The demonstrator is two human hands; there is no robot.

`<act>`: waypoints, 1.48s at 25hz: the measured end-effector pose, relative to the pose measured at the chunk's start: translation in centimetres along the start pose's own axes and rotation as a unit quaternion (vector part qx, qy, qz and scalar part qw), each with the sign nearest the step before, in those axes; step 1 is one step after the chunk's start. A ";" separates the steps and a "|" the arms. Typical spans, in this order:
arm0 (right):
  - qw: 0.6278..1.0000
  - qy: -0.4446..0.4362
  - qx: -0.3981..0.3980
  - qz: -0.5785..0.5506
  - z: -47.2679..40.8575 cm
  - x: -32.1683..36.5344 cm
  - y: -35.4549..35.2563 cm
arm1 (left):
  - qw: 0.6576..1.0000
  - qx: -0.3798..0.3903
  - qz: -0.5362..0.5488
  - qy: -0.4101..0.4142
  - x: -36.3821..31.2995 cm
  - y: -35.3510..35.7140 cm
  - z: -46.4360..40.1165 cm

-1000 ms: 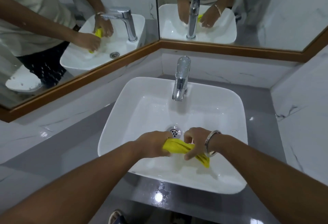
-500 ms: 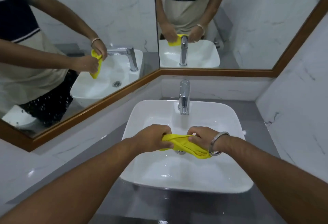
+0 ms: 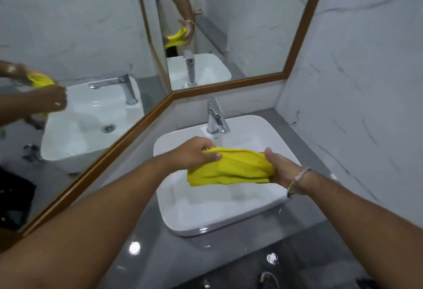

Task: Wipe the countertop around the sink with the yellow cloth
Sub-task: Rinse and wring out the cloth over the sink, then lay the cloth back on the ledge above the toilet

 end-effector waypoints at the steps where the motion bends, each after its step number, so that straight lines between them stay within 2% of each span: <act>1: 0.999 -0.006 -0.013 -0.035 1.8 -0.4 -0.4 | 1.000 0.011 0.011 0.001 -0.8 0.4 -0.4; 3: 0.997 -0.023 -0.063 0.039 5.1 -0.3 -1.3 | 0.999 0.032 0.016 0.014 -2.9 1.7 -1.1; 5: 0.969 -0.053 -0.176 0.166 8.7 0.3 -3.5 | 0.995 0.076 0.000 0.057 -6.3 3.9 -1.9; 7: 0.934 -0.066 -0.290 0.198 12.7 0.5 -6.0 | 0.988 0.110 -0.009 0.108 -9.9 6.2 -2.6; 9: 0.903 -0.056 -0.363 0.223 17.8 -0.1 -8.3 | 0.977 0.146 -0.035 0.149 -13.7 9.3 -3.4; 12: 0.869 -0.018 -0.402 0.288 25.5 -2.5 -11.0 | 0.954 0.208 -0.072 0.204 -19.3 15.3 -3.7; 17: 0.805 0.090 -0.422 0.408 38.3 -7.0 -14.1 | 0.908 0.238 -0.187 0.289 -29.2 26.5 -2.8; 19: 0.786 0.130 -0.420 0.434 43.7 -9.8 -15.4 | 0.886 0.219 -0.261 0.313 -33.4 31.1 -1.5; 22: 0.780 0.157 -0.449 0.406 50.5 -14.0 -17.7 | 0.872 0.224 -0.279 0.334 -38.2 37.8 -0.5; 26: 0.788 0.173 -0.484 0.340 55.1 -18.9 -20.8 | 0.852 0.266 -0.278 0.355 -41.1 45.1 -1.5; 29: 0.802 0.177 -0.536 0.195 57.3 -24.6 -23.5 | 0.822 0.327 -0.277 0.374 -41.7 51.3 -2.9; 31: 0.777 0.206 -0.583 0.118 58.6 -29.1 -25.8 | 0.796 0.364 -0.296 0.382 -41.7 55.9 -4.8; 33: 0.751 0.216 -0.620 0.073 59.2 -32.5 -28.0 | 0.790 0.366 -0.308 0.384 -41.9 59.8 -6.7; 35: 0.701 0.203 -0.683 0.033 59.9 -35.2 -30.3 | 0.821 0.313 -0.307 0.365 -42.6 62.7 -8.6; 37: 0.640 0.203 -0.741 0.014 60.6 -37.0 -32.1 | 0.855 0.220 -0.321 0.344 -43.6 63.9 -9.4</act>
Point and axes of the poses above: each hand's wrist, its own z-axis away from the middle knuckle, its own y-axis out of the palm, x = y × z, the point moved 8 cm from there along -z, towards the middle knuckle, and after that the axes turned 3 degrees about x, right-handed, at the moved point
